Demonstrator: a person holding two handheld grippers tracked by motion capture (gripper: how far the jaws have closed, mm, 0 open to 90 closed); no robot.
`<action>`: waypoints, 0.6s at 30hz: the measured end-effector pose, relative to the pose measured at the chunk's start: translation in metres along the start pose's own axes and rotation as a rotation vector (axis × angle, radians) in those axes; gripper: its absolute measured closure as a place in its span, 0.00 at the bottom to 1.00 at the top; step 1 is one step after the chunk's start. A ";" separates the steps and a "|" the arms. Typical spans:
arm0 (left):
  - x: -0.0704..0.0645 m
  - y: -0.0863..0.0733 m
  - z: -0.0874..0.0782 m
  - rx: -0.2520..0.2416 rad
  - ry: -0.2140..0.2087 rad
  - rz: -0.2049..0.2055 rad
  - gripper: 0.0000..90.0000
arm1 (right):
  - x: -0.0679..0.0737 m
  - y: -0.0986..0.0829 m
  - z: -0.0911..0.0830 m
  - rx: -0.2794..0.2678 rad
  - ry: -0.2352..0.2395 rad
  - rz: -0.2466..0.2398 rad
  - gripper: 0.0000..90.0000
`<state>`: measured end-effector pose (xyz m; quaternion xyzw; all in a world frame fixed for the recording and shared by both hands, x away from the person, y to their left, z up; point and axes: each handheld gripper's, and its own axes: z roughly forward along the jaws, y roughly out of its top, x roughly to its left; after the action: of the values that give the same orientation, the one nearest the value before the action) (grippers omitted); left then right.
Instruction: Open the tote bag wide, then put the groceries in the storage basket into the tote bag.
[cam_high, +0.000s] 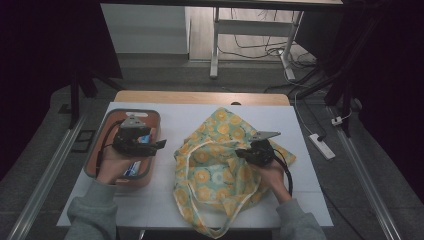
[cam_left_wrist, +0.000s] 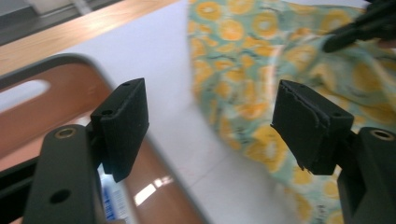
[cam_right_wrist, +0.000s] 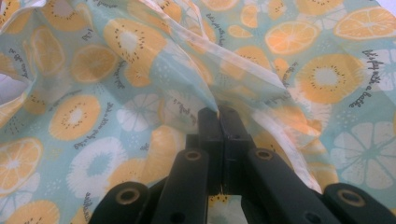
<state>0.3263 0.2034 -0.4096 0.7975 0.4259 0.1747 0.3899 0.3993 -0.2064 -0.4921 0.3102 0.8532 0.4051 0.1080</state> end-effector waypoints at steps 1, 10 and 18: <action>0.002 -0.001 -0.001 0.002 0.011 -0.003 0.30 | 0.000 0.000 0.000 0.001 -0.001 -0.002 1.00; 0.017 -0.009 0.002 0.048 0.074 -0.040 0.30 | -0.001 -0.002 0.000 0.008 -0.004 -0.003 1.00; 0.035 -0.012 0.014 0.115 0.104 -0.086 0.30 | -0.001 -0.002 0.001 0.011 -0.004 -0.003 1.00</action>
<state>0.3485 0.2290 -0.4296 0.7894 0.4886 0.1743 0.3281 0.3996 -0.2074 -0.4946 0.3103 0.8557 0.3995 0.1089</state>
